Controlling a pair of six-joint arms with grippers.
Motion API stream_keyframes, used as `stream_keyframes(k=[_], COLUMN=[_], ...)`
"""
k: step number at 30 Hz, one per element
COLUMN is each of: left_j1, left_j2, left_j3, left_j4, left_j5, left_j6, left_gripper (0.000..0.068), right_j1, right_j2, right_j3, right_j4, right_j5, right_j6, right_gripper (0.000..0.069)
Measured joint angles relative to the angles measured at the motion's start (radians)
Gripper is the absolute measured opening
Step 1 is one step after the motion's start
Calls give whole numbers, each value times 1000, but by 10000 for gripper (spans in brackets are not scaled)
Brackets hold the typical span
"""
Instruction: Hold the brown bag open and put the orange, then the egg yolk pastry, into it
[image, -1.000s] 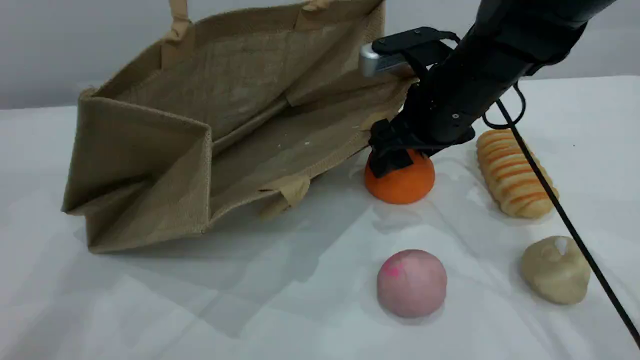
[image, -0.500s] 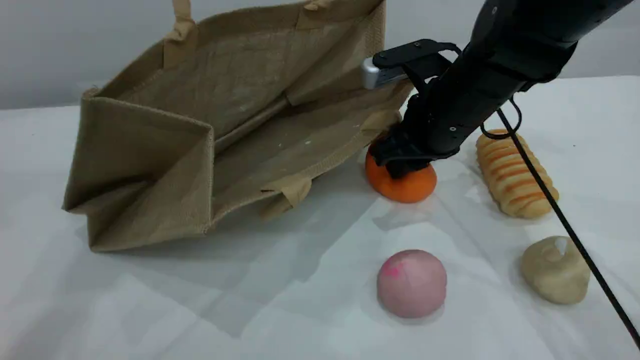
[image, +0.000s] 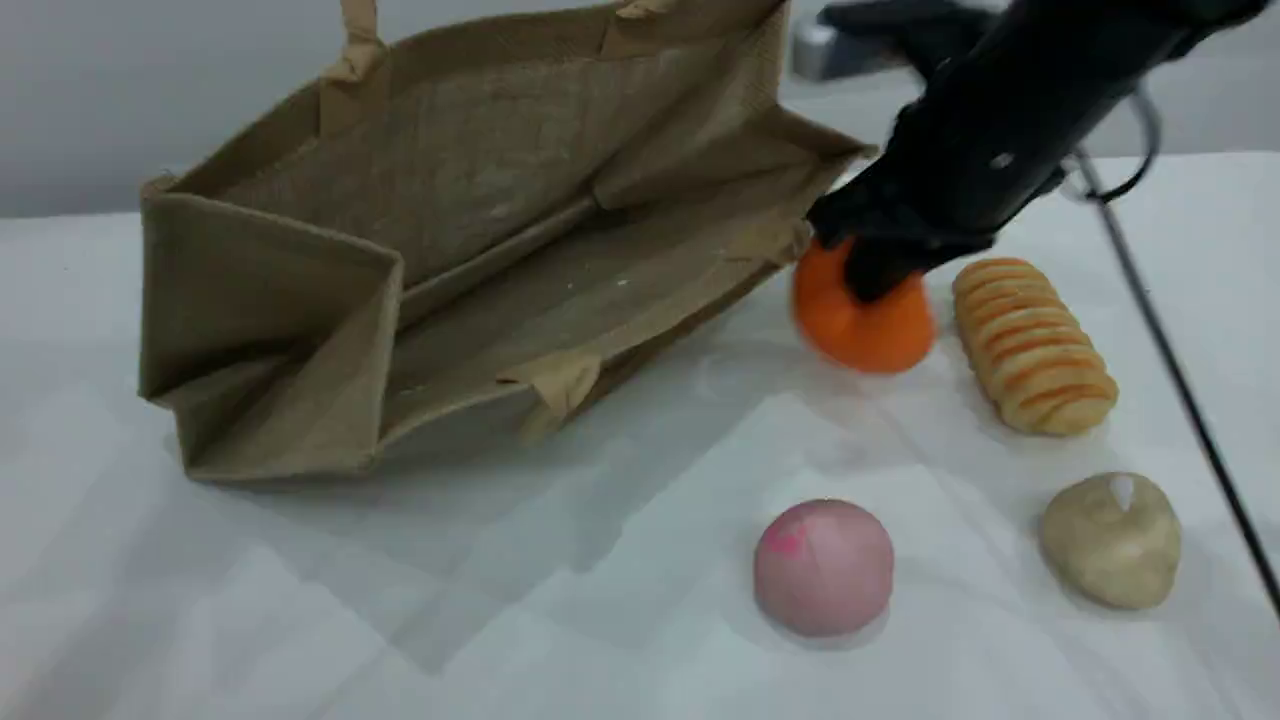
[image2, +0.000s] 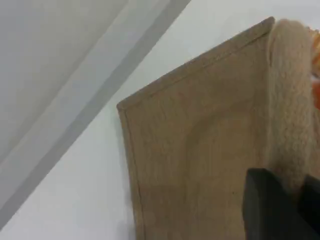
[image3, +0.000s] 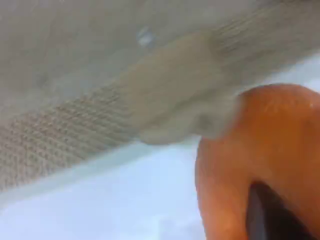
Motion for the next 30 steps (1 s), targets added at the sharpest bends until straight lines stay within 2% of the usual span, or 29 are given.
stream_keyframes(k=[8,12,19,22,26,30], left_j1=[0,0,0,0,0,0], left_j2=[0,0,0,0,0,0], left_j3=[0,0,0,0,0,0], left_j4=[-1,-6,-115,-133,-133,-133], left_j5=[0,0,-1,-1,-1,0], left_j6=[0,3,10,7,4,4], left_gripper=[99,99,99,99,99,99], right_j1=[20,76,252,316,344,344], right_j2=[-254,-372,-409,-396,-337,-247], right_j3=[199,268,268,268,261,200], right_j4=[22,21,17,17,9,8], right_j5=[-74,-107,-243,-366,-417,-442], right_j6=[47,39,1,1,1,3], right_gripper=[26,26,26,26,26,26])
